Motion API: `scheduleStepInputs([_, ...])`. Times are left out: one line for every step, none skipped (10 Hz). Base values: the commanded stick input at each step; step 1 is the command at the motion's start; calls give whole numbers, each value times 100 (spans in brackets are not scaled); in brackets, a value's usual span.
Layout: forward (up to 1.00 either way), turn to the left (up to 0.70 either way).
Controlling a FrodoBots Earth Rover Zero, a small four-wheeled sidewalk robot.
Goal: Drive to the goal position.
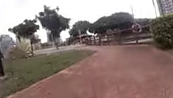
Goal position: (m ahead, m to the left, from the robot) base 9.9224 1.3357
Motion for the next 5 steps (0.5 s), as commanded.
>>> scheduleStepInputs([50,-47])
scheduleStepInputs([50,-47])
scheduleStepInputs([50,-47])
scheduleStepInputs([50,-47])
scheduleStepInputs([50,-47])
